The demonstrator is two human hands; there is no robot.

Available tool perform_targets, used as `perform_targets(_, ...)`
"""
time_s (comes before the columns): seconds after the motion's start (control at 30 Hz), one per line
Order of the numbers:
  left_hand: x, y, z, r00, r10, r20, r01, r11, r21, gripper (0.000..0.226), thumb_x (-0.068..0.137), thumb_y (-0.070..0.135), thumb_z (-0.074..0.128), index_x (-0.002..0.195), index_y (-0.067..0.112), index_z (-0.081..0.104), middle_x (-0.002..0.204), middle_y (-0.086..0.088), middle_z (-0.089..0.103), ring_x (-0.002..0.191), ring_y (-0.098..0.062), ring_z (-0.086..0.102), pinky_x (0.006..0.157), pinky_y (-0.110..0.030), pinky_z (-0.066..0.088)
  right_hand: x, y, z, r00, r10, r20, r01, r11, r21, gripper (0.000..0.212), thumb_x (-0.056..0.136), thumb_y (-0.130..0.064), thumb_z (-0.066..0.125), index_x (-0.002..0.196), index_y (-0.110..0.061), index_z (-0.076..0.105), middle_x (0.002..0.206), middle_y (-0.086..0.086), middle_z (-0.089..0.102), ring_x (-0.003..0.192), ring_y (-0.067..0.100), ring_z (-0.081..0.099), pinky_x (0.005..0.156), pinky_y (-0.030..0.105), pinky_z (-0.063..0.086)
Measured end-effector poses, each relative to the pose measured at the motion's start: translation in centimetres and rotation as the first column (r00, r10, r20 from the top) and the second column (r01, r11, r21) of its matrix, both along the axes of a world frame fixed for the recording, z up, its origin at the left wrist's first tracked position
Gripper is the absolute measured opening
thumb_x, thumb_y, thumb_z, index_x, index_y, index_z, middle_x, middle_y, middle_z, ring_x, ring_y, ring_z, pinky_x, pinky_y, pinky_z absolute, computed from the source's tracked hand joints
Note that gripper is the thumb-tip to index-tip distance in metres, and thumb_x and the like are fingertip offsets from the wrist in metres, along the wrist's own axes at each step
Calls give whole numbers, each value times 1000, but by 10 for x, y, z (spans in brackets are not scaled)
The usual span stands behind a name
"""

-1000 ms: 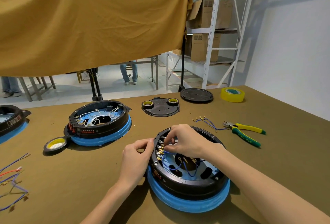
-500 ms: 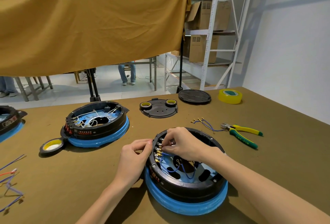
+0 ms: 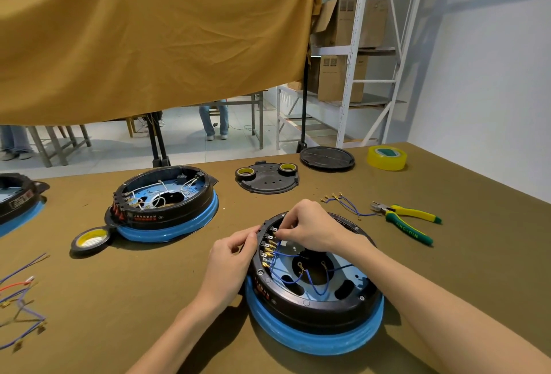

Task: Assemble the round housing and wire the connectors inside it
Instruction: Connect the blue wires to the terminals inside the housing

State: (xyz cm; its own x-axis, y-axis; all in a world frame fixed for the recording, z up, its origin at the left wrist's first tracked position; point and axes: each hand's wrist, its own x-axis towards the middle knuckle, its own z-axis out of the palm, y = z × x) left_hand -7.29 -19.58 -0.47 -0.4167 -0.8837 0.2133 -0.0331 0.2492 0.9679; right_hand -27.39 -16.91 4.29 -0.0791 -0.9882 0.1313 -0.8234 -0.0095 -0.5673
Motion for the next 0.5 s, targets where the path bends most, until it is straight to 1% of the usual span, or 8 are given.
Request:
perform_targets(0.03,0,0,0,1000,-4,-4,4,1000,0,30,104,22,54,130,18,69,124,5,74,119,-11,67,102,-43,55,3,-1,0,1000,-17,-4,16,1000,-10,16,92,-23,73,88,-11,83,71,0,74,48,-1,54,46,10,37)
perform_targets(0.1,0,-1,0,1000,-12,-8,12,1000,-7,27,104,21,55,126,21,70,124,7,73,119,-9,66,102,-39,56,8,-1,-1,999,-37,-28,37,999,-31,16,93,-21,73,88,-9,83,73,0,73,51,0,55,48,11,37)
perform_targets(0.17,1,-2,0,1000,-16,-6,16,1000,-8,26,104,20,55,124,23,71,123,9,73,119,-9,66,100,-35,56,10,0,1,999,-28,-28,27,999,-26,16,94,-20,72,90,-8,82,69,-3,69,50,0,53,47,10,35)
perform_targets(0.23,1,-2,1,999,-27,18,27,1000,1,28,104,22,54,127,23,70,118,8,75,113,-9,69,91,-33,59,7,6,6,1000,-5,-3,5,1000,15,18,96,-21,71,94,-8,82,63,-5,65,44,0,48,44,11,34)
perform_targets(0.3,0,-2,2,998,-27,56,27,1000,-5,27,105,24,53,127,25,68,113,5,76,103,-8,72,80,-29,61,-3,13,13,1000,-6,0,6,999,44,18,96,-24,70,94,-10,82,64,-5,67,47,3,47,45,14,36)
perform_targets(0.33,0,-1,2,997,-17,73,18,1000,-12,27,105,25,53,128,25,68,113,5,76,101,-7,72,77,-29,61,-10,19,15,1000,-16,1,16,999,45,16,95,-24,72,92,-12,82,66,-6,69,49,5,49,45,14,37)
perform_targets(0.43,-5,-3,6,993,14,115,-12,1000,-15,31,106,24,52,135,24,64,120,8,71,106,-6,69,80,-26,61,-22,35,16,999,-27,-24,28,999,45,12,92,-24,75,90,-14,81,73,-7,73,54,1,61,51,11,44)
perform_targets(0.5,-10,-5,11,993,15,121,-16,1000,10,34,105,22,54,137,22,62,121,9,69,108,-4,66,79,-19,58,-21,44,10,999,-7,-47,9,999,46,10,92,-21,75,95,-14,81,81,-5,75,64,4,68,60,17,54)
